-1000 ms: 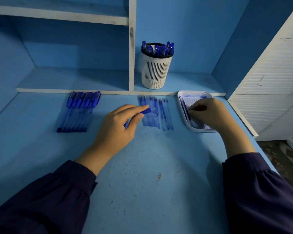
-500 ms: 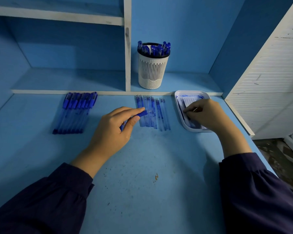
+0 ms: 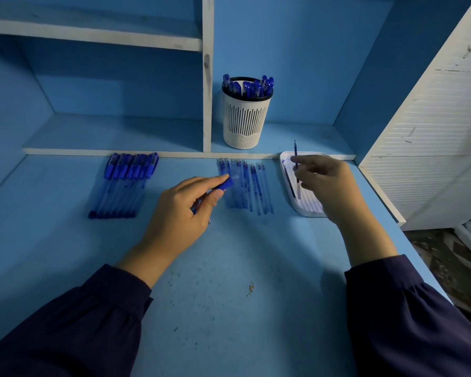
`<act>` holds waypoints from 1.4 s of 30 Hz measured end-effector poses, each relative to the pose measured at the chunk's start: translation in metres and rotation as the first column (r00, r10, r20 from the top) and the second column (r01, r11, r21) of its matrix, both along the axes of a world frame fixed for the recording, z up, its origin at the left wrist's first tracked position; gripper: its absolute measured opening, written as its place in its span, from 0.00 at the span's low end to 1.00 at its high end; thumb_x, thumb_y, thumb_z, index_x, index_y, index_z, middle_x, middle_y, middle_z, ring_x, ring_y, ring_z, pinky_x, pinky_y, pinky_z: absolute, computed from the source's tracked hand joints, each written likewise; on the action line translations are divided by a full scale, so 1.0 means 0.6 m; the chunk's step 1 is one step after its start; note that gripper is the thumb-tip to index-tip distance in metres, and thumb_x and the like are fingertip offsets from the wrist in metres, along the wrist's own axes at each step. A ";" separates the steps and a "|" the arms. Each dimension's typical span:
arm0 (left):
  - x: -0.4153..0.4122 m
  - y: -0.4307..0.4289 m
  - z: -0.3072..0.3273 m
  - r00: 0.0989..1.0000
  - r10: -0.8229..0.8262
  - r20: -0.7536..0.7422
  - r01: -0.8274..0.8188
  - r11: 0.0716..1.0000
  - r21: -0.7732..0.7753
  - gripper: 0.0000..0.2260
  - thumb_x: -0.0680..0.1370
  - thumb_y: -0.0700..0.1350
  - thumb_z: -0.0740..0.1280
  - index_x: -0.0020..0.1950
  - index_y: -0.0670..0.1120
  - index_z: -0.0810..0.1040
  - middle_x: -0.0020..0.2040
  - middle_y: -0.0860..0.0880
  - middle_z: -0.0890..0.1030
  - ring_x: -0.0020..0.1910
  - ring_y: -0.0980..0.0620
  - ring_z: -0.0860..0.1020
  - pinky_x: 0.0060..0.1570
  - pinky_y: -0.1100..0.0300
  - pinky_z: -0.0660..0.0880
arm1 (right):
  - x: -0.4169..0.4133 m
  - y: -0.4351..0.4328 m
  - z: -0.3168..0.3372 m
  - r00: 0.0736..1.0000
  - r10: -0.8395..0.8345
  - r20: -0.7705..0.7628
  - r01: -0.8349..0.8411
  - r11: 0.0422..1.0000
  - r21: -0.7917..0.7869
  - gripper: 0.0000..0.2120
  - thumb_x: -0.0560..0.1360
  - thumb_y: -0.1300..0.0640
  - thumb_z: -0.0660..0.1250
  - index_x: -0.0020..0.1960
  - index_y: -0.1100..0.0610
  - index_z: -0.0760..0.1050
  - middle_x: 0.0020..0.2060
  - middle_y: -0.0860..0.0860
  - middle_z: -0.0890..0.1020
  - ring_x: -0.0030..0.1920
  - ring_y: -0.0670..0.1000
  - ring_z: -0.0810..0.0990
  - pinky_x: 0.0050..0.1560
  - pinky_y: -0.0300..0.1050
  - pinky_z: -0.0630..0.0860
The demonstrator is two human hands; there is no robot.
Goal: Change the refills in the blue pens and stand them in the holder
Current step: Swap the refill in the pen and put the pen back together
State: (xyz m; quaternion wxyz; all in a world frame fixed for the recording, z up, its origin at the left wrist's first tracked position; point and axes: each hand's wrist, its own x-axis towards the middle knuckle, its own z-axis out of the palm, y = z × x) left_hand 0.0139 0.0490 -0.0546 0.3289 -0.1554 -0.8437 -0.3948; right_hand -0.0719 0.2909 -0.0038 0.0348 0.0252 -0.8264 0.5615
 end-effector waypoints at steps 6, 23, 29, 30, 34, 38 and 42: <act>0.002 -0.001 0.002 1.000 0.006 -0.027 -0.006 1.000 0.006 0.12 0.80 0.42 0.67 0.62 0.42 0.81 0.46 0.49 0.83 0.38 0.49 0.81 0.38 0.52 0.78 | 0.038 -0.085 -0.004 0.997 -0.026 0.074 0.068 0.762 -0.644 0.07 0.74 0.69 0.68 0.50 0.59 0.79 0.38 0.54 0.80 0.36 0.47 0.77 0.37 0.34 0.74; 0.003 0.003 0.003 0.999 -0.002 -0.038 0.002 1.000 -0.005 0.12 0.79 0.40 0.67 0.62 0.42 0.81 0.48 0.52 0.83 0.41 0.54 0.80 0.41 0.56 0.78 | 0.051 -0.110 -0.023 0.999 -0.031 0.005 0.027 0.741 -0.671 0.07 0.73 0.68 0.71 0.46 0.59 0.75 0.39 0.54 0.80 0.39 0.47 0.79 0.40 0.38 0.75; 0.001 -0.003 0.001 0.999 0.018 -0.035 -0.018 1.000 0.004 0.12 0.79 0.40 0.67 0.62 0.42 0.81 0.47 0.50 0.83 0.38 0.49 0.80 0.39 0.54 0.77 | 0.070 -0.108 -0.007 0.963 -0.059 -0.263 -0.081 0.868 -0.490 0.07 0.72 0.67 0.73 0.45 0.60 0.75 0.37 0.51 0.82 0.38 0.48 0.81 0.42 0.37 0.76; 0.001 -0.002 0.001 0.999 0.017 -0.039 -0.017 1.000 0.002 0.12 0.79 0.39 0.67 0.62 0.42 0.81 0.47 0.50 0.83 0.38 0.50 0.80 0.39 0.54 0.77 | 0.075 -0.110 -0.007 0.951 -0.019 -0.308 -0.126 0.887 -0.444 0.07 0.72 0.67 0.72 0.45 0.59 0.75 0.37 0.53 0.82 0.37 0.49 0.81 0.42 0.38 0.76; 0.003 0.000 0.004 0.998 0.013 -0.060 -0.012 1.000 0.019 0.12 0.79 0.39 0.66 0.62 0.42 0.81 0.46 0.48 0.83 0.40 0.54 0.80 0.40 0.56 0.78 | 0.089 -0.128 -0.024 0.889 0.129 -0.439 -0.246 0.944 -0.220 0.08 0.79 0.65 0.64 0.48 0.53 0.76 0.40 0.53 0.82 0.42 0.55 0.82 0.47 0.54 0.78; 0.004 -0.006 0.002 0.997 0.006 -0.082 -0.006 1.000 0.003 0.12 0.80 0.41 0.65 0.63 0.41 0.80 0.47 0.51 0.82 0.41 0.54 0.79 0.39 0.55 0.78 | 0.086 -0.134 -0.030 0.894 0.050 -0.445 -0.177 0.953 -0.247 0.10 0.77 0.66 0.66 0.54 0.54 0.74 0.40 0.47 0.78 0.44 0.50 0.80 0.48 0.46 0.77; 0.002 -0.010 0.001 0.997 0.010 -0.083 -0.011 1.000 -0.006 0.13 0.81 0.43 0.64 0.63 0.41 0.80 0.47 0.54 0.81 0.42 0.57 0.78 0.39 0.55 0.78 | 0.079 -0.126 -0.031 0.903 0.045 -0.427 -0.169 0.952 -0.256 0.07 0.76 0.67 0.67 0.52 0.59 0.79 0.44 0.55 0.80 0.46 0.50 0.79 0.49 0.42 0.75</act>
